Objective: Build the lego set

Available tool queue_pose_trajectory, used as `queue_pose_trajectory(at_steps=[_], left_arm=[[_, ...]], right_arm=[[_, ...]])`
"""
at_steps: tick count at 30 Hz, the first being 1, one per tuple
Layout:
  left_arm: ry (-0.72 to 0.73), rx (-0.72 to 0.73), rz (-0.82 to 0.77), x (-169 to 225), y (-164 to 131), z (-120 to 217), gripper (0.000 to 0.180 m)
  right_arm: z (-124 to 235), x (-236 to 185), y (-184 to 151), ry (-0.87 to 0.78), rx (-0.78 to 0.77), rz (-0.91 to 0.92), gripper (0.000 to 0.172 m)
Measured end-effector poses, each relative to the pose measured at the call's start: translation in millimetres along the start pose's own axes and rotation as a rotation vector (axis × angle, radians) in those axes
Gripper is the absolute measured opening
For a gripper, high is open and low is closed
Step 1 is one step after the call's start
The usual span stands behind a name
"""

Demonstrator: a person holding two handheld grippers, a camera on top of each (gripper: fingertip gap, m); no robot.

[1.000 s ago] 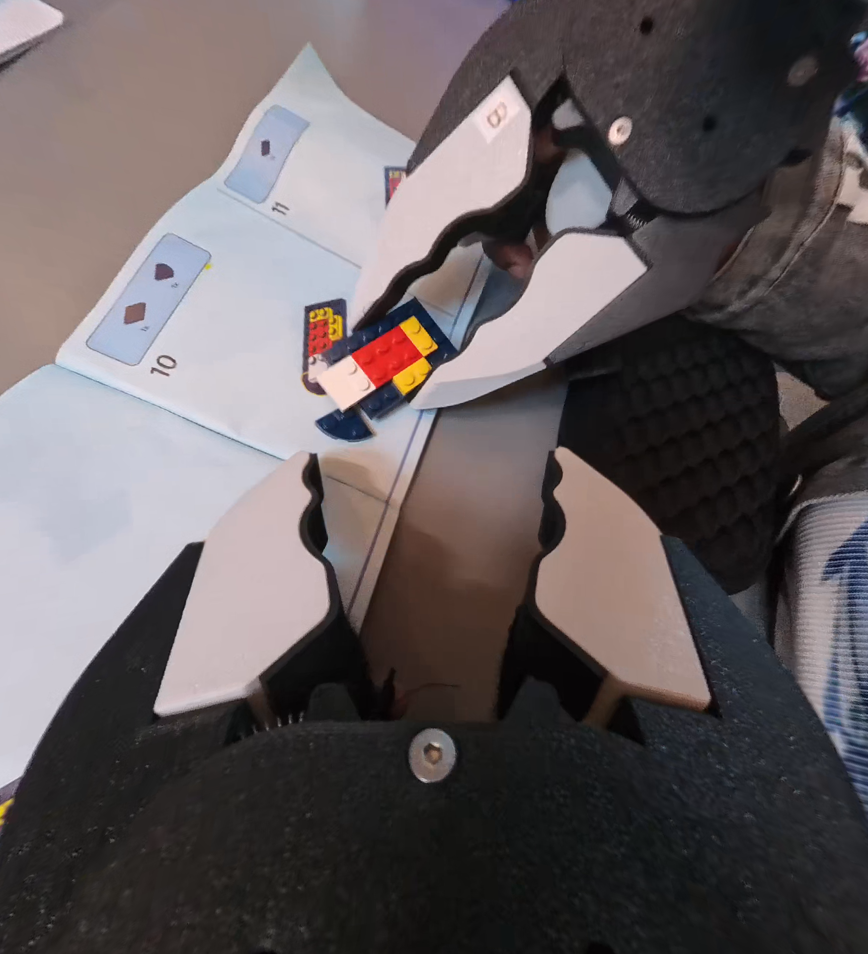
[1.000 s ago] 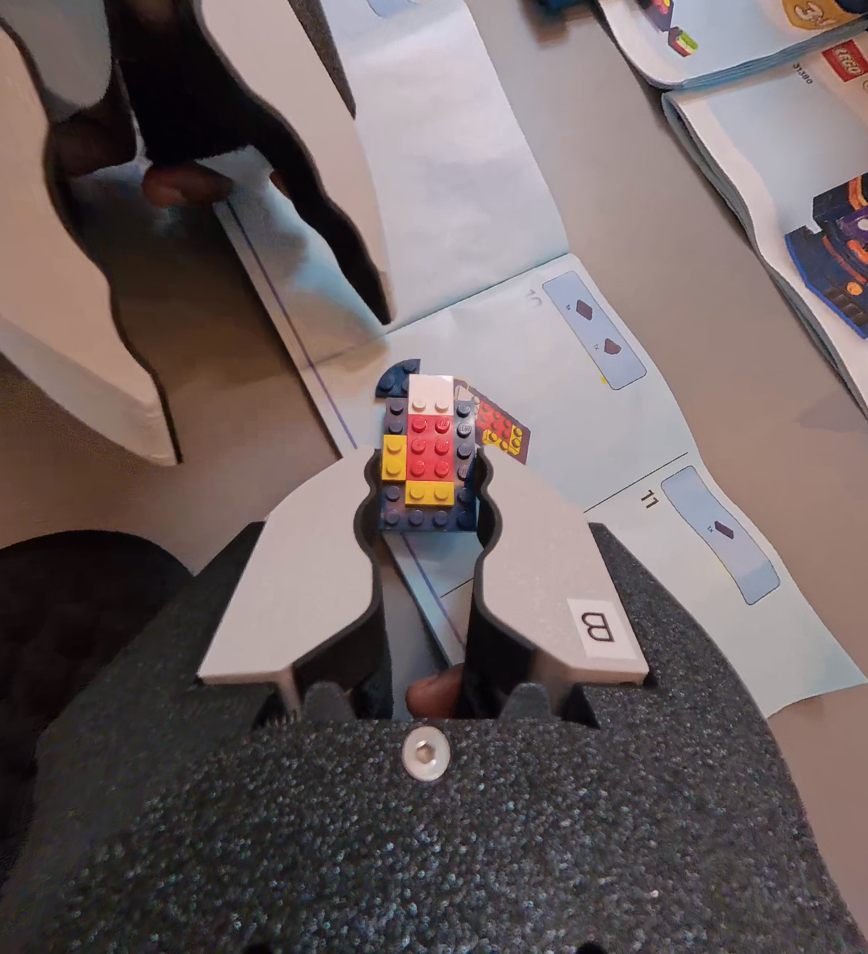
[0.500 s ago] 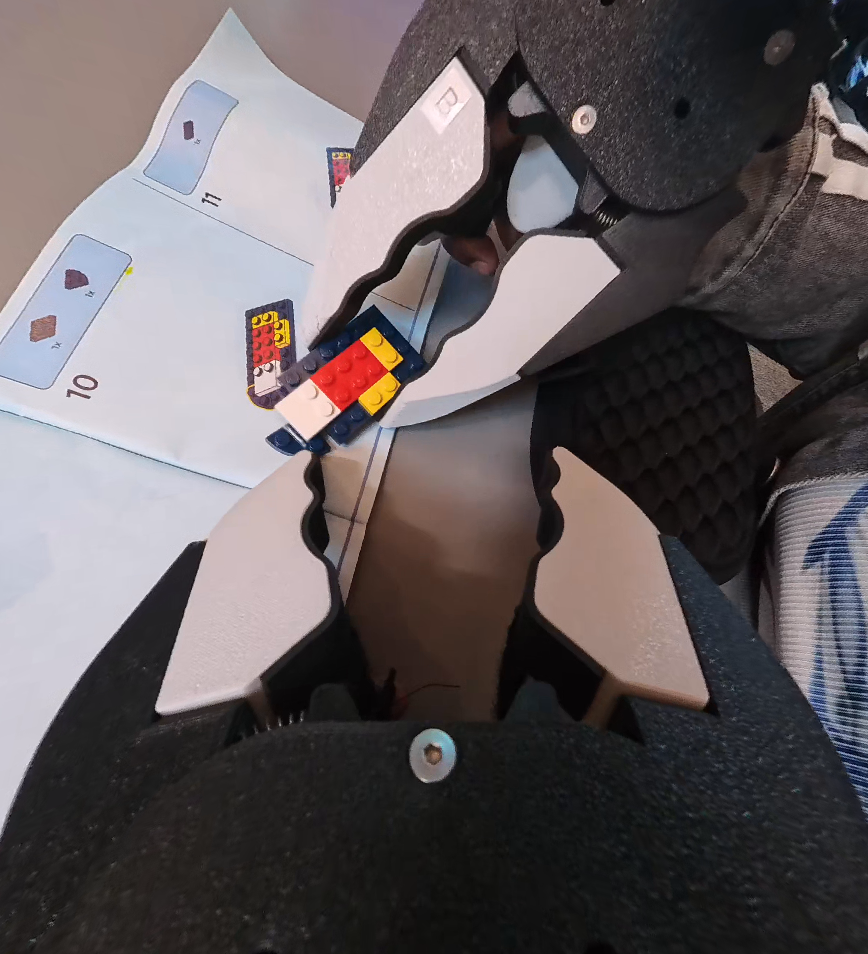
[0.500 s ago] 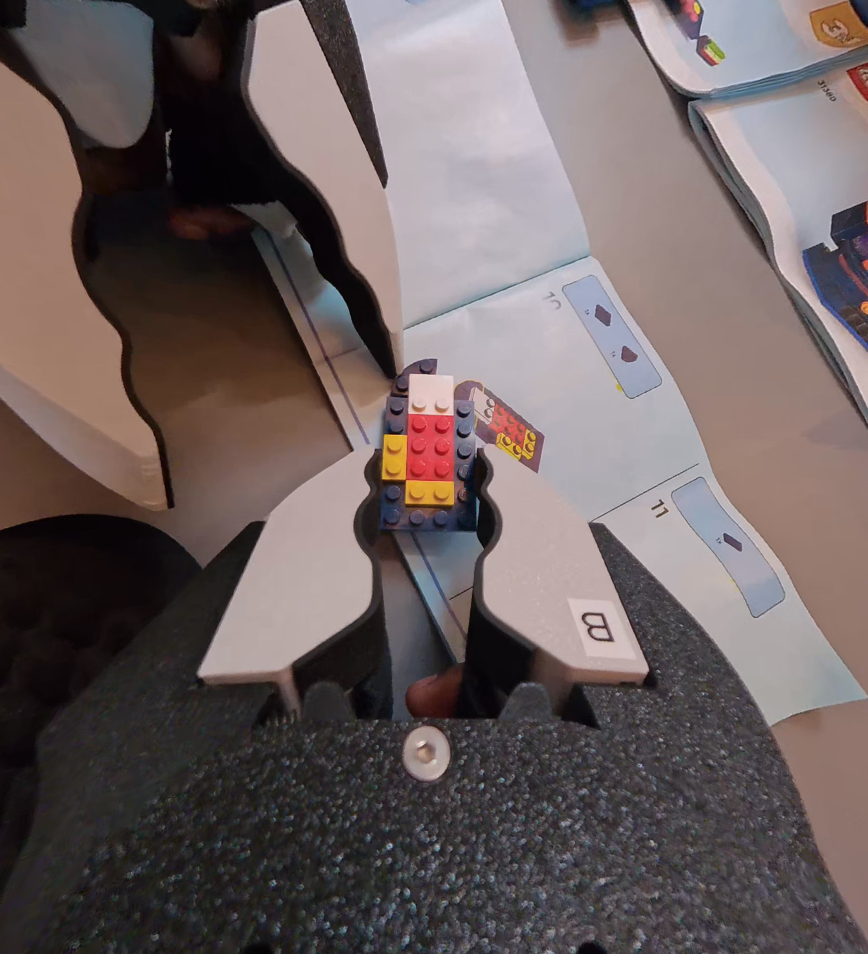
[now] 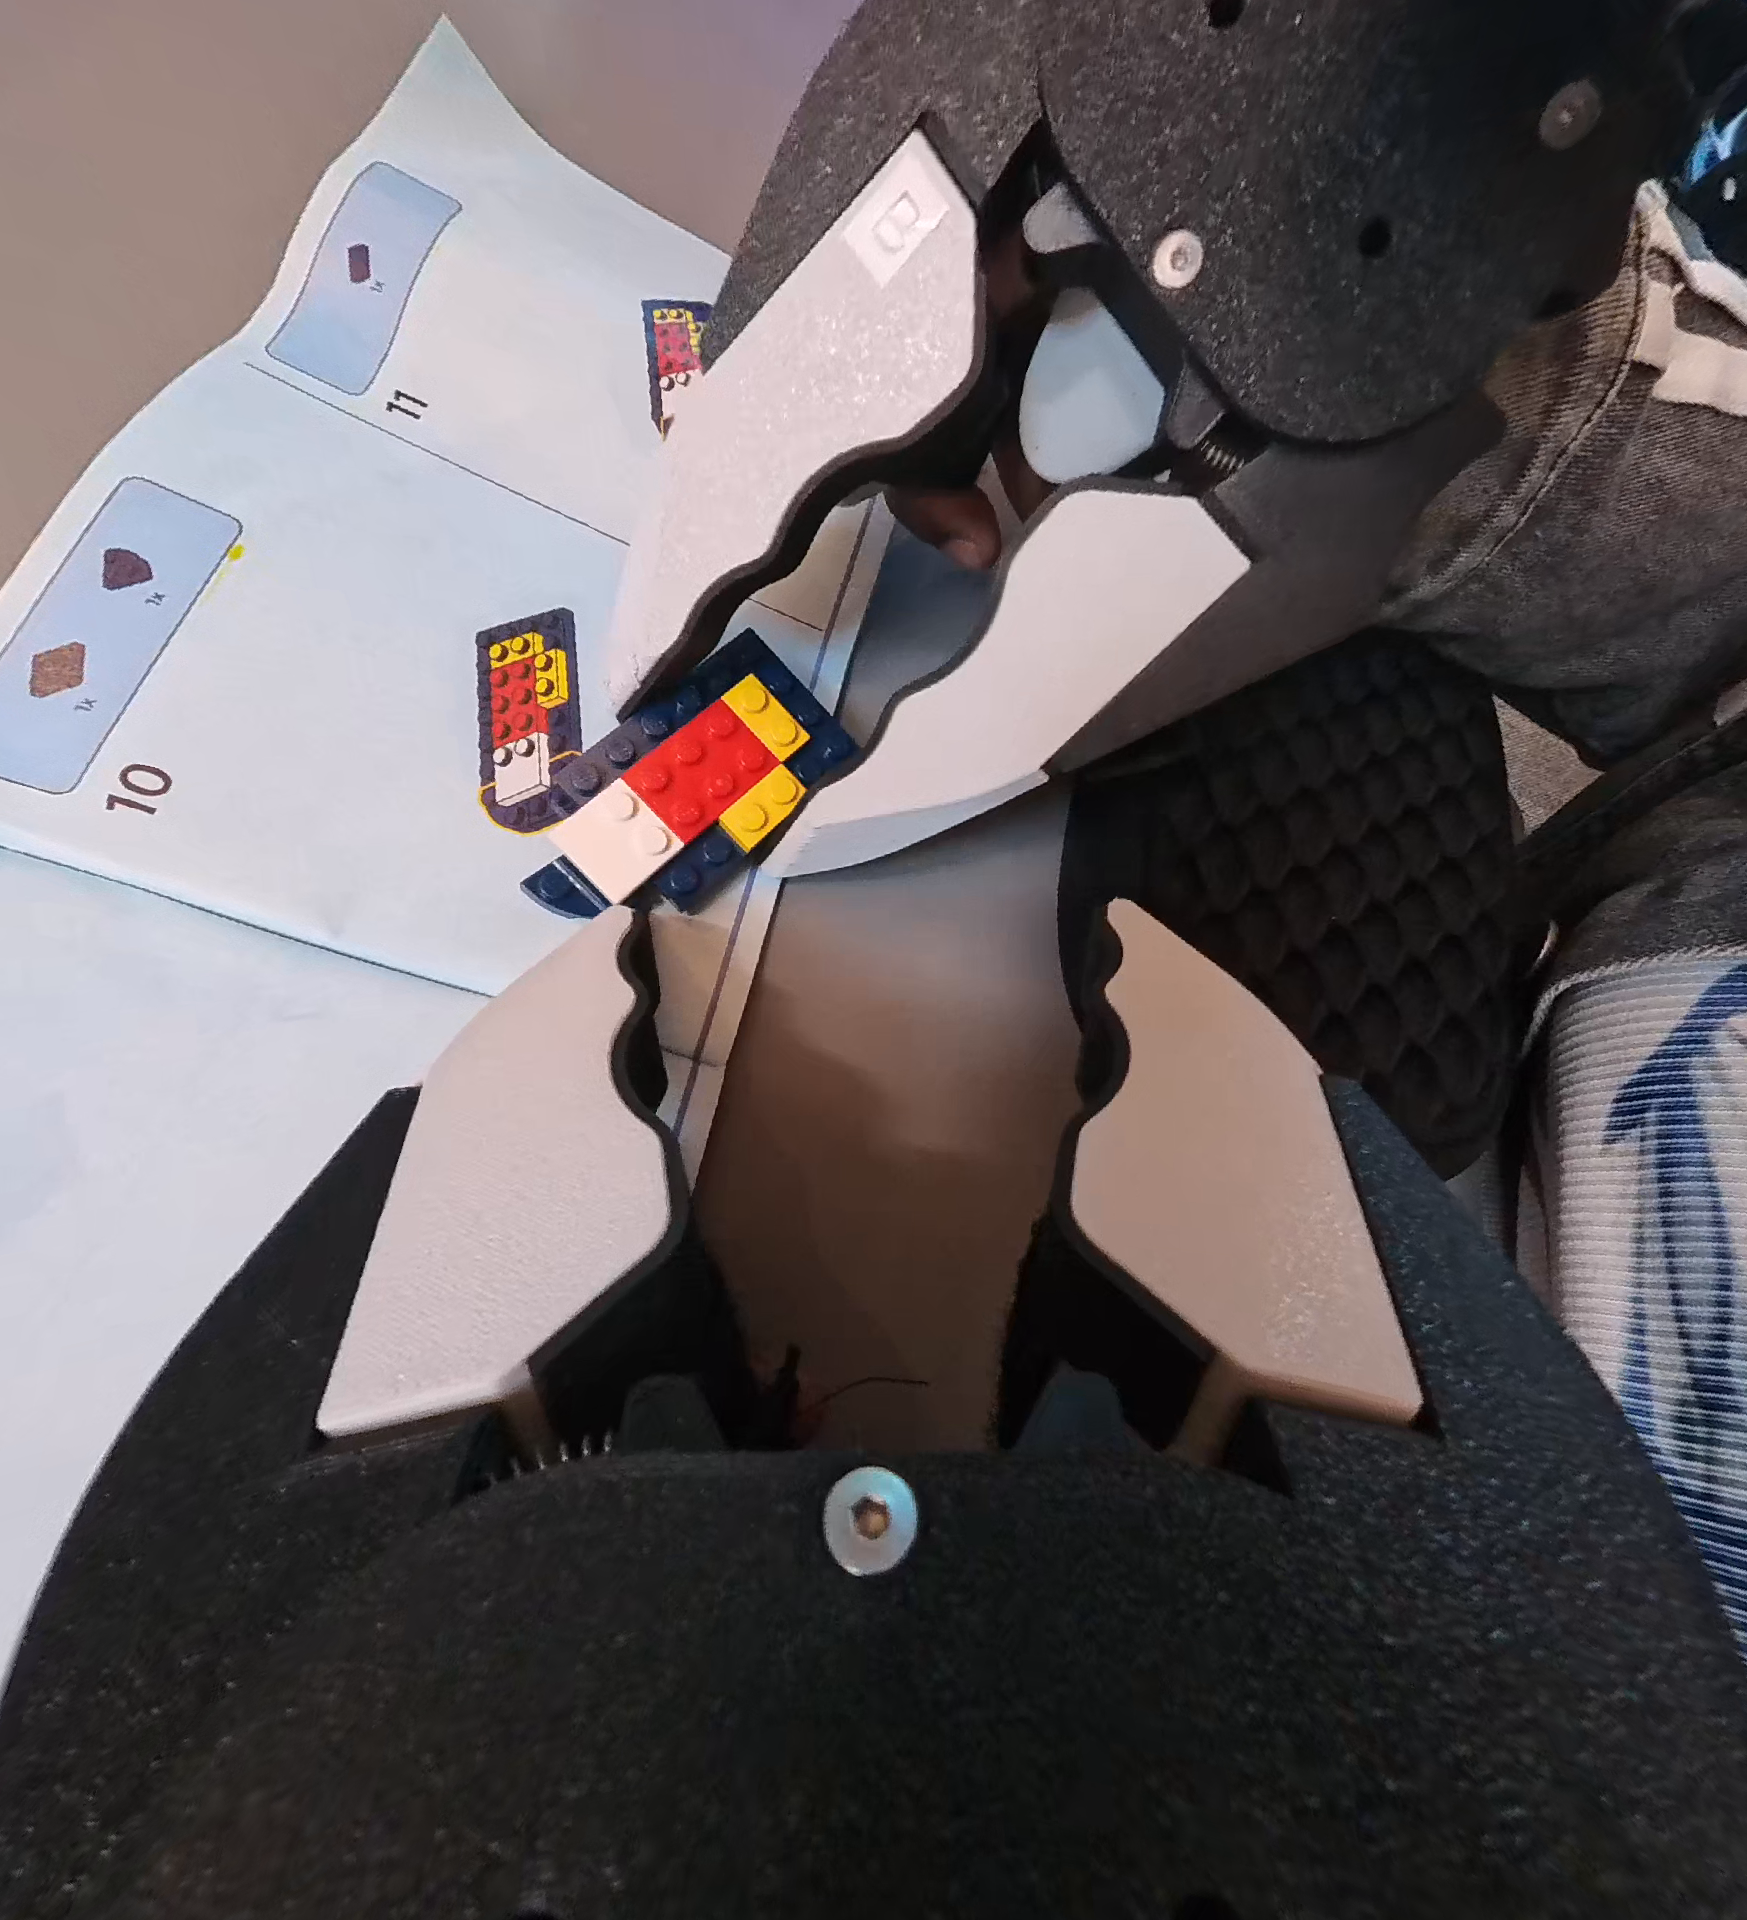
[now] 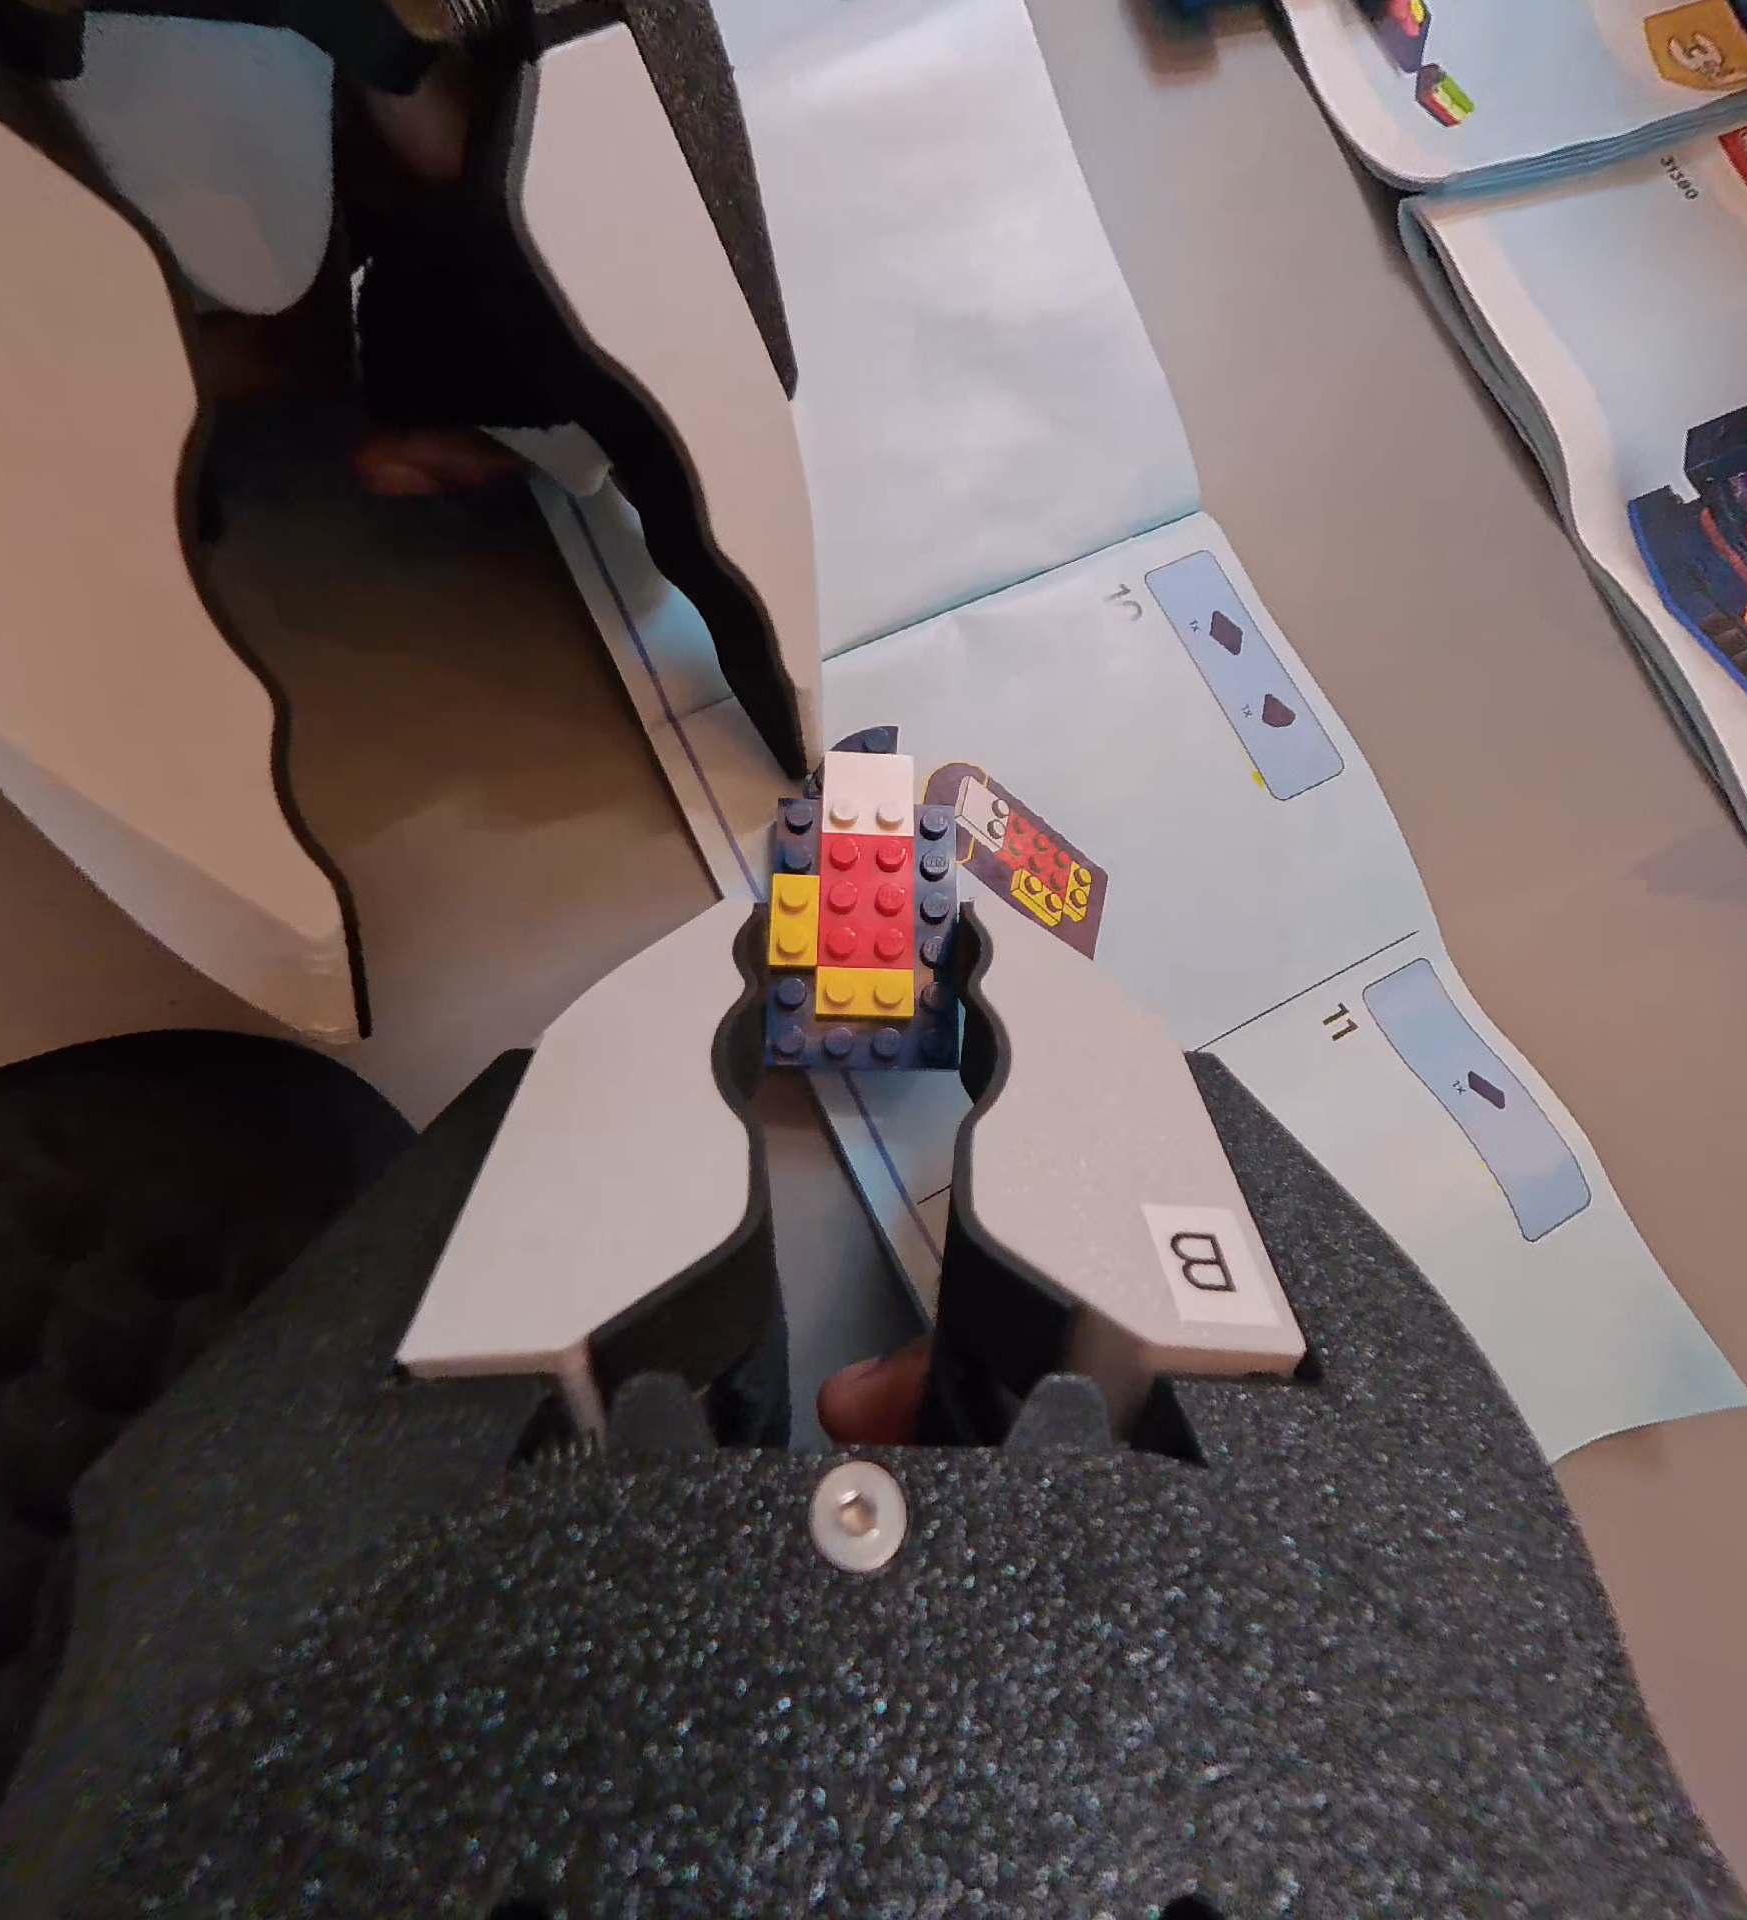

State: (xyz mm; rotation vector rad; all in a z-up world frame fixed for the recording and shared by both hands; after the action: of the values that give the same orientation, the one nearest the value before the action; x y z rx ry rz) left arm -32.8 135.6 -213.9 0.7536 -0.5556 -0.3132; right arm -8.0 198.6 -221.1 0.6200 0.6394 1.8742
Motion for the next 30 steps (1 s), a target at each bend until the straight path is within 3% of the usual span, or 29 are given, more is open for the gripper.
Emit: queue_pose_trajectory(at_steps=[30], left_arm=[[0.004,0.008,0.012,-1.8,-0.2,2.0,0.076]], right_arm=[[-0.2,3.5,0.4,-0.019,-0.019,-0.022,0.034]])
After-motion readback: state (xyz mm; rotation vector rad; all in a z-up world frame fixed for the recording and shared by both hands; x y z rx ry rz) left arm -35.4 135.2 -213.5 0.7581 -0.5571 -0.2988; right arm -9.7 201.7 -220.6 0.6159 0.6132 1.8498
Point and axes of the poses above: each gripper's, where its closed fingertips meet, z back along the fingers, y out of its top, x = y × z across the jaws, the point moved 4 cm from there along z, back along the fingers, and after that the axes turned 1 degree about -y, right-handed, at the moved point
